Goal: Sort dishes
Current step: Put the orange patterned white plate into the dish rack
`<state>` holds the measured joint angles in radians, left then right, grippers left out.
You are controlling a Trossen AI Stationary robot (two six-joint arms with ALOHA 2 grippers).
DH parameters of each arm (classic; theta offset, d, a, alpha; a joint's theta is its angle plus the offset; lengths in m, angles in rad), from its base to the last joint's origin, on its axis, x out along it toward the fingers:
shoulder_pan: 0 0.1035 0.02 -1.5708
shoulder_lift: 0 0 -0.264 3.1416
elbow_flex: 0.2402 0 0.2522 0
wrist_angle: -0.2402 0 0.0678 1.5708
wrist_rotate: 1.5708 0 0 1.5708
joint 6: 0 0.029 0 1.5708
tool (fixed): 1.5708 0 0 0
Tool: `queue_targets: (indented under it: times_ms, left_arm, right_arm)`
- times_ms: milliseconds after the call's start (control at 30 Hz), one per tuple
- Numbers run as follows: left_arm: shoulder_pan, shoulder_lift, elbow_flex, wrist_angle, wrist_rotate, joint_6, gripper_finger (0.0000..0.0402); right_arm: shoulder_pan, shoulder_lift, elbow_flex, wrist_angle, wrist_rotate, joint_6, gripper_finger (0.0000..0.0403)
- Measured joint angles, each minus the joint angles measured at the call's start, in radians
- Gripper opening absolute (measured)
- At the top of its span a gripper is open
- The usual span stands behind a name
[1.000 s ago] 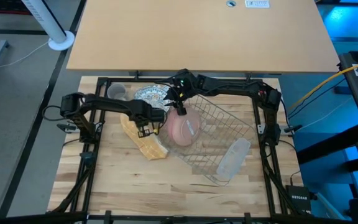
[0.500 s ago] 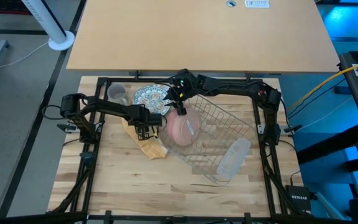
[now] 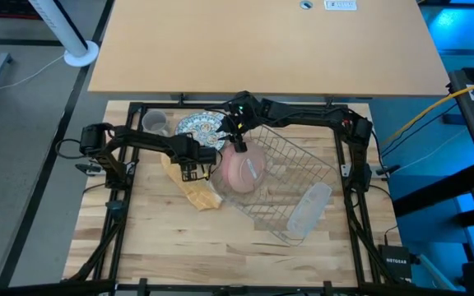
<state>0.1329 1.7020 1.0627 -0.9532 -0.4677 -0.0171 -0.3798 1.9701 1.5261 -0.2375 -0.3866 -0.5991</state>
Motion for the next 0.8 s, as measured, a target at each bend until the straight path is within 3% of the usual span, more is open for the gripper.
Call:
queue_targets:
  times_ms: [300,800]
  left_arm:
    - [0.019,0.000,-0.020,0.174,-0.014,0.081,0.0164]
    - [0.081,0.000,-0.023,0.188,0.092,0.081,0.0164]
  right_arm:
    - [0.000,0.000,-0.001,-0.009,0.002,0.021,0.0143]
    - [0.000,0.000,-0.001,-0.034,0.002,0.019,0.0143]
